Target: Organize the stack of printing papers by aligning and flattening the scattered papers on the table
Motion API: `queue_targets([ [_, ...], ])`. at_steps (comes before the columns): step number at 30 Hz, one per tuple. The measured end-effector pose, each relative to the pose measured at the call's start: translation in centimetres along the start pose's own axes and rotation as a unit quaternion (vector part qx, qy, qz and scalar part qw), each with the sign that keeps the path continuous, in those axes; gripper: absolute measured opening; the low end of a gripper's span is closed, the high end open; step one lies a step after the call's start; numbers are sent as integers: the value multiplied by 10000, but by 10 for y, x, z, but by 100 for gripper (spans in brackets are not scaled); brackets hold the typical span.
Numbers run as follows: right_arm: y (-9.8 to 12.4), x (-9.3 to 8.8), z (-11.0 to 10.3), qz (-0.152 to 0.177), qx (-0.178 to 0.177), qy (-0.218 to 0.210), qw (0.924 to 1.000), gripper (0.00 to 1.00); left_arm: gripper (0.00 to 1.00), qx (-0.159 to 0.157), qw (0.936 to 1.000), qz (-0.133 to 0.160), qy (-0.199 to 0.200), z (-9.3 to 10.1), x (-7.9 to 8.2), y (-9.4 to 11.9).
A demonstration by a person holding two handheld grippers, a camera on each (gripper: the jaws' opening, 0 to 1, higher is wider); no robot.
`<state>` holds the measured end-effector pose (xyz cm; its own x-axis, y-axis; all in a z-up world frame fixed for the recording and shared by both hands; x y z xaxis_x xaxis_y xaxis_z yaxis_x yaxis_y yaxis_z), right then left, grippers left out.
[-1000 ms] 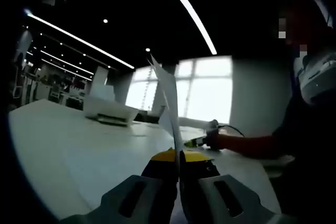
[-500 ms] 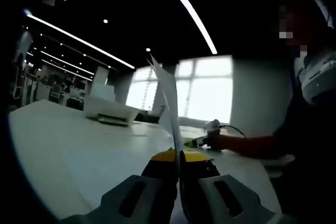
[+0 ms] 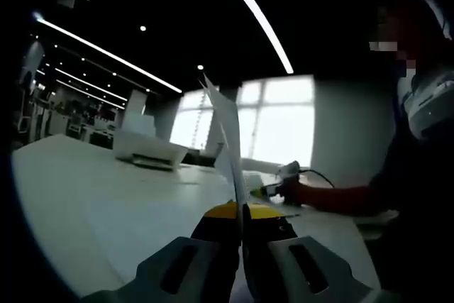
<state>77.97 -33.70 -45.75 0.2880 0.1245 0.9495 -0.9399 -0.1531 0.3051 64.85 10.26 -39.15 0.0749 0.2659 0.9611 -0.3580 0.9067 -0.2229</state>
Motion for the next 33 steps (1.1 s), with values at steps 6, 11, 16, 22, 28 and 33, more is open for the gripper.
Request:
queue_targets([
  [6, -1, 5, 6, 137, 84, -250, 9996, 0, 6, 4, 10000, 1, 6, 2, 0, -3],
  [11, -1, 12, 10, 308, 150, -390, 9987, 0, 6, 6, 10000, -1, 14, 2, 0, -4],
  [16, 3, 21, 9, 417, 194, -435, 9980, 0, 6, 6, 10000, 4, 21, 0, 0, -4],
  [22, 12, 45, 11, 665, 284, -478, 9962, 0, 6, 21, 10000, 13, 29, -4, 1, -1],
  [28, 23, 58, 9, 789, 325, -506, 9951, 0, 6, 27, 10000, 25, 24, -7, 1, 1],
  [33, 40, 73, 1, 969, 362, -506, 9933, 0, 6, 23, 10000, 22, 15, -9, 2, 3],
])
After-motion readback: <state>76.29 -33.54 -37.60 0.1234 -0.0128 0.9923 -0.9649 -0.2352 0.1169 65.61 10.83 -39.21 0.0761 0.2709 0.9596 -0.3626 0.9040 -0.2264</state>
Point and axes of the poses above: the point that each gripper's makers call its tool centre point, and the gripper's own axes: y roughly backward along the fingers, z roughly to its right, x roughly out of its top, the point moved 3 cm from there along y, roughly backward along the fingers, and after that the axes turned 8 degrees about -x, right-handed, at the moved point
